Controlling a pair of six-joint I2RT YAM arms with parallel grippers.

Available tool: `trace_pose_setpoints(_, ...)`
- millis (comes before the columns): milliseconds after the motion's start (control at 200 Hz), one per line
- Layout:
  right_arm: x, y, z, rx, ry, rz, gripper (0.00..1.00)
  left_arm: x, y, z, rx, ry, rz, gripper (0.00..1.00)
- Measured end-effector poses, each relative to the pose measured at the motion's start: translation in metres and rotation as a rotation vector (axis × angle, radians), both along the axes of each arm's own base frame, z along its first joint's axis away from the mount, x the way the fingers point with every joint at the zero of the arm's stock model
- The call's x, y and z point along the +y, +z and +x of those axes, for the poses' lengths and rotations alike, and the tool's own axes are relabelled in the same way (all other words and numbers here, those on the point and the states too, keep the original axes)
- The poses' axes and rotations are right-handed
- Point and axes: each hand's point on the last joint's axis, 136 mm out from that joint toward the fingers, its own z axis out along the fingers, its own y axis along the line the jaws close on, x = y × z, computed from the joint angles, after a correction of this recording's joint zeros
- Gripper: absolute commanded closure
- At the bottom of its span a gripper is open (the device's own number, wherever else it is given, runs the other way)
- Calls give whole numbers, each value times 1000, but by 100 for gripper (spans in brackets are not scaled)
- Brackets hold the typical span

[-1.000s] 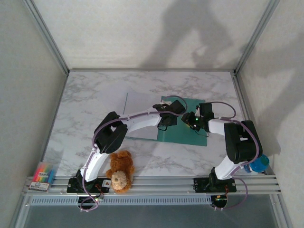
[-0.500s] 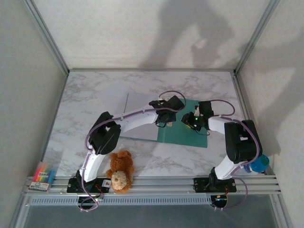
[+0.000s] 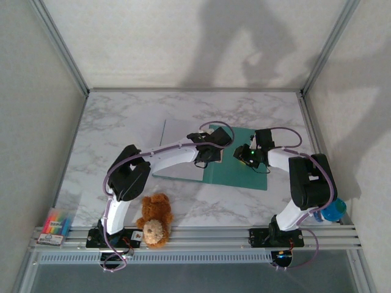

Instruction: Put the files into the folder

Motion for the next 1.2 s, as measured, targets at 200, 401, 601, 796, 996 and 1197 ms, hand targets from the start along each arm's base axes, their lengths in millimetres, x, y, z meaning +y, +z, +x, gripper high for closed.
trace_pose_setpoints(200,0,0,0,2,3,-2,64,-4,-19,1,19,-12,17,87)
trace_pose_setpoints(401,0,-1,0,2,7,-3,64,-11,-33,13,24,-32,32,90)
trace_pose_setpoints(601,1,-2,0,5,12,-2,65,-17,-15,39,-39,-55,0,89)
trace_pose_setpoints(796,1,-1,1,10,11,0,64,-31,2,69,-100,-65,-52,88)
trace_pose_setpoints(996,1,-1,1,9,15,-1,65,-43,-11,98,-115,-66,-55,84)
trace_pose_setpoints(1197,1,-2,1,7,17,-3,65,-45,-22,112,-94,-62,-52,77)
